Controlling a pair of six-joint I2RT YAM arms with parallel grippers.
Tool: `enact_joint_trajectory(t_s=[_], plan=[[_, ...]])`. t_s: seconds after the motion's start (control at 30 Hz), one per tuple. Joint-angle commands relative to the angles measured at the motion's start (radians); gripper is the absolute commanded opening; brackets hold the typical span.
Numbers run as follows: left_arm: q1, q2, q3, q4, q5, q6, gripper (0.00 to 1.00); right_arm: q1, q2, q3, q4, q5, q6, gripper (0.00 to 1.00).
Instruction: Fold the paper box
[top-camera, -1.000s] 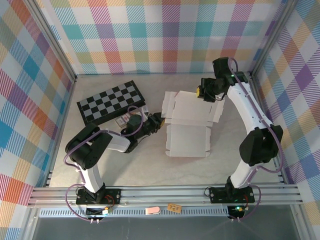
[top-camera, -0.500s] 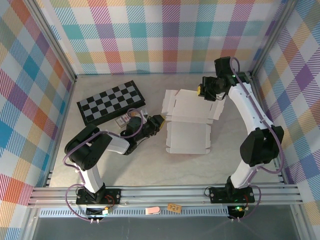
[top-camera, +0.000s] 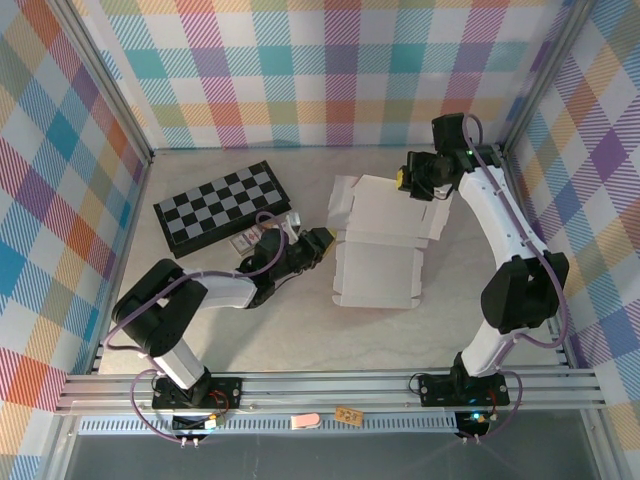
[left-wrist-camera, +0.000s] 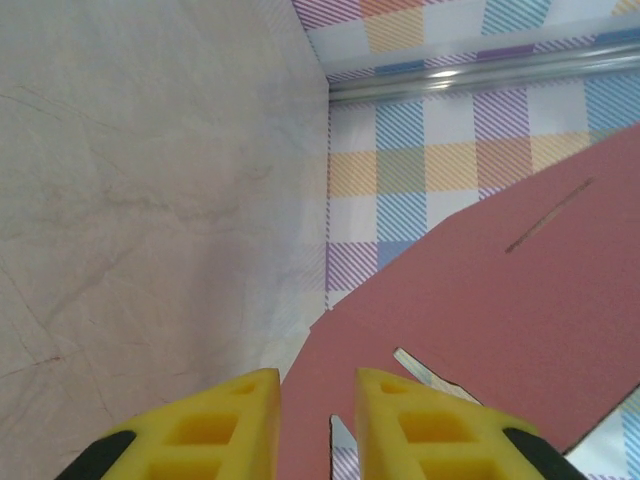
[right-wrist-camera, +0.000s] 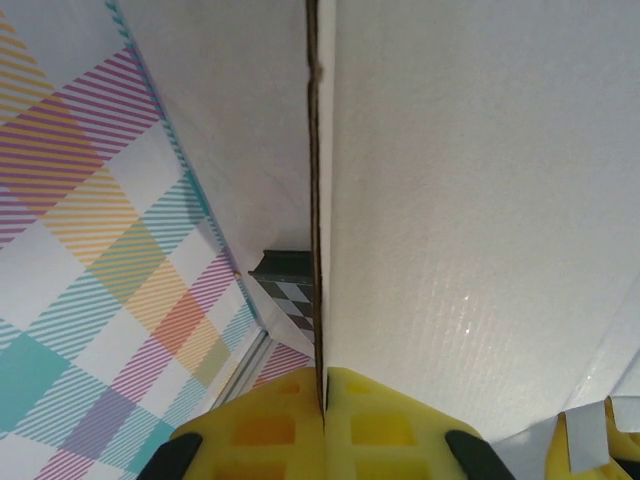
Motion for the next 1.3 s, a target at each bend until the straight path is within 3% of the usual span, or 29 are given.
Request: enact_joint_trajectory(t_s=[0.0,0.17,0.3,0.97,1.27], plan=[[-0.020,-0.032,0.052,-0.110,-0.017,0.083,0.26,0.002,-0.026,-0.017,0.010,-0.016,0.021,0.00],[-0.037,-0.061,0.099,-0.257,-0.080,0.150,0.29,0.011,-0.042,-0.043,0.027,-0.008,0.032,0.00],[-0.044,-0.080,0.069,-0.267,-0.117,0.137,0.31,0.012,-0.054,-0.060,0.049,0.006,0.040,0.00],[-0.047,-0.004,-0.053,0.093,-0.124,-0.042,0.36,0.017,-0.048,-0.073,0.072,-0.005,0.050,0.00],[-0.062,-0.052,0.012,-0.109,-0.109,0.054,0.36,0.018,-0.045,-0.071,0.072,-0.012,0.043,0.00]])
